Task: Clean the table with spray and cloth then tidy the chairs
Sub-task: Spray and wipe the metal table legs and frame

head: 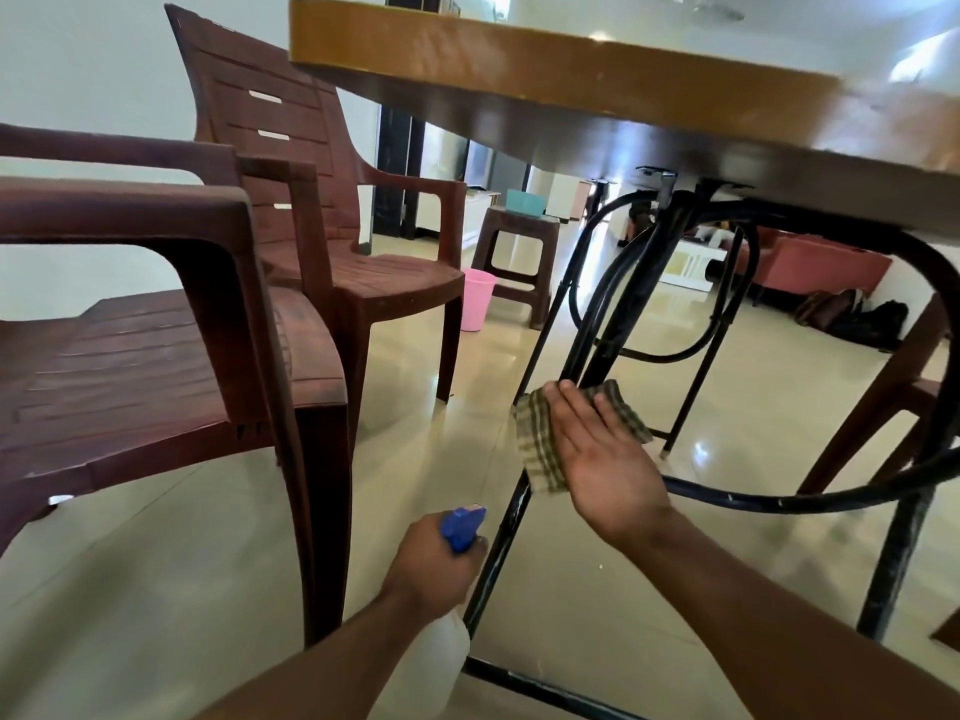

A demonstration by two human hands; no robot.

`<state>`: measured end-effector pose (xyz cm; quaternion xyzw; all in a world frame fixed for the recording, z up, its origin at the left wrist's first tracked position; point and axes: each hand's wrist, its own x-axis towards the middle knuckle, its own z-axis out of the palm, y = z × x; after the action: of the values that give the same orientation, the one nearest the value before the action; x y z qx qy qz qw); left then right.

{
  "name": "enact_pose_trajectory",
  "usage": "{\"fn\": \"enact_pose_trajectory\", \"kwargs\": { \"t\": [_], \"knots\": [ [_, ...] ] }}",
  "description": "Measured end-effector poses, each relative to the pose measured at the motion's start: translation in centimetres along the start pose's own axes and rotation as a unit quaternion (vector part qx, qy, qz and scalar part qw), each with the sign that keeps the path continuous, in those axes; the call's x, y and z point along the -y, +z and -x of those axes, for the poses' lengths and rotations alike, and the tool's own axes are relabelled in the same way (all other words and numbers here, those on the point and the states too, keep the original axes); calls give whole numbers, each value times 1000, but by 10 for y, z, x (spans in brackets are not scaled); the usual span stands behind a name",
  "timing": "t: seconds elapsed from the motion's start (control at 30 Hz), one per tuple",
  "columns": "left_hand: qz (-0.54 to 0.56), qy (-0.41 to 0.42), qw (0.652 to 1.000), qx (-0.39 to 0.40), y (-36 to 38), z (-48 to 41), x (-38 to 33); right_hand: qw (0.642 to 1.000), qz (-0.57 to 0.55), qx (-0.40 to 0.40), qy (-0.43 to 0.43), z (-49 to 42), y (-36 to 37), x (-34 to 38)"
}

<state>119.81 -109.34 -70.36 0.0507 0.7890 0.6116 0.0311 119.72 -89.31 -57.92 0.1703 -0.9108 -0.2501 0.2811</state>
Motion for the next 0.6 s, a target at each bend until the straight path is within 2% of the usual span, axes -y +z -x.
{"fn": "enact_pose_trajectory", "kwargs": {
  "t": [0.1, 0.23, 0.27, 0.33, 0.4, 0.43, 0.47, 0.6],
  "knots": [
    [9, 6, 1000, -7, 7, -1, 0, 999, 43, -6, -12, -6, -20, -15],
    [15, 3, 1000, -13, 14, -1, -2, 987, 70, -104, 97, -33, -43, -12],
    [19, 2, 1000, -16, 16, -1, -3, 987, 74, -105, 99, -39, -43, -9],
    [22, 3, 999, -26, 19, -2, -4, 996, 71, -43, 28, -39, -34, -3],
    [21, 5, 999, -34, 21, -2, -5, 993, 69, 70, -70, -31, -25, -3],
    [18, 12, 999, -37, 22, -3, -5, 988, 67, 100, -97, -27, -26, -4],
    [15, 16, 999, -38, 22, -2, -5, 988, 65, 99, -100, -24, -27, -6],
    [6, 12, 999, -36, 22, -2, -2, 997, 59, -42, 28, -39, -25, -4]
  ]
}}
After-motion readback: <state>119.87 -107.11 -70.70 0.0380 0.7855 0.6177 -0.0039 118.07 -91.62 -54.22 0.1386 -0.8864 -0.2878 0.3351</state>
